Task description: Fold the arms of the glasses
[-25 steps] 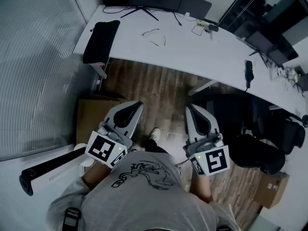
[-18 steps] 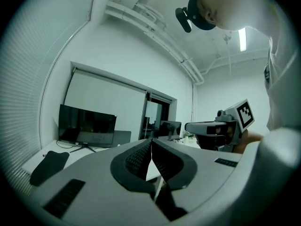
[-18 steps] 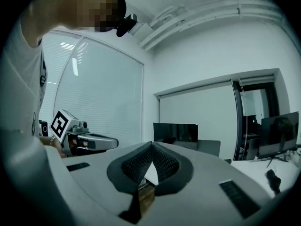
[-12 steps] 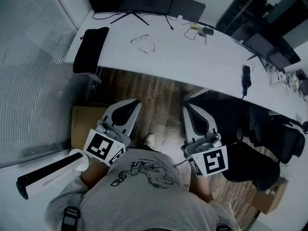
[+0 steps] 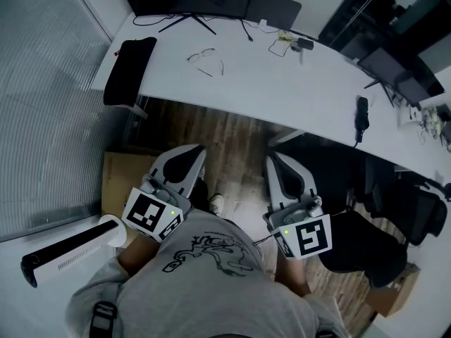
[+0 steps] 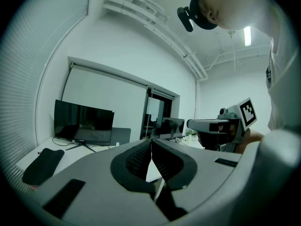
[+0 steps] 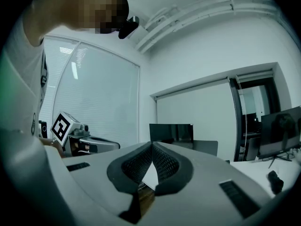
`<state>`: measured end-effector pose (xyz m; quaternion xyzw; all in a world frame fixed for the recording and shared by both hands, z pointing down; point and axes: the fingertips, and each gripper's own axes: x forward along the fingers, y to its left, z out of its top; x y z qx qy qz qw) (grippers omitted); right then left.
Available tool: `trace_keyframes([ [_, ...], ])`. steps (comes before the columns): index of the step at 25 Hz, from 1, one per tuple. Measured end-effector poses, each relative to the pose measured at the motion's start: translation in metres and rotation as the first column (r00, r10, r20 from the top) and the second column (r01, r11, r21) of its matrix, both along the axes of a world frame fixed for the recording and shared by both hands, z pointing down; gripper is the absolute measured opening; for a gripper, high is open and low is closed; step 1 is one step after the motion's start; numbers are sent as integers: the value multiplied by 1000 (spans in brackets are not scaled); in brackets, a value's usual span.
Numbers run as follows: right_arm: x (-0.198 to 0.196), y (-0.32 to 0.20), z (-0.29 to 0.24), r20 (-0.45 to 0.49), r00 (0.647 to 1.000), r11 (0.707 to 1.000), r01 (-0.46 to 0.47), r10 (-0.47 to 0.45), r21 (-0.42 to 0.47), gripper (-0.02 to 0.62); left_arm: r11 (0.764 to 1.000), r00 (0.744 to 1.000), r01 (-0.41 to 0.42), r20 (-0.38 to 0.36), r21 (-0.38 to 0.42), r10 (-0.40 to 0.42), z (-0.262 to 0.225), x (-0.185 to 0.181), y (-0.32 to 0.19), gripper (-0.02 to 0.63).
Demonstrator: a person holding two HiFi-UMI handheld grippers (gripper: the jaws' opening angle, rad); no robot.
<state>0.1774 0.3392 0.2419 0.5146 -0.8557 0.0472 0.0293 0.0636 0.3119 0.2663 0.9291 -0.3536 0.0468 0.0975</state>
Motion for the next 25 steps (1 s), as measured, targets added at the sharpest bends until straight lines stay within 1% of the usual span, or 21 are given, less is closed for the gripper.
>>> trace_keyframes([
  [5, 3, -17, 6, -3, 1000, 1000, -8, 8, -7, 9, 1000, 1000, -1, -4, 2, 1, 4, 0, -18, 21],
  [10, -6, -52, 8, -11, 1000, 1000, -5, 5, -5, 9, 1000, 1000, -8, -18, 4, 8, 4, -6, -54, 21],
  [18, -21, -124, 5, -28, 1000, 1000, 0, -1, -4, 9, 1000, 1000, 6, -24, 20, -5, -1, -24, -130, 21],
  [25, -37, -199, 5, -33, 999, 1000, 7, -7, -15, 9, 1000, 1000, 3, -27, 10, -3, 0, -38, -204, 21],
])
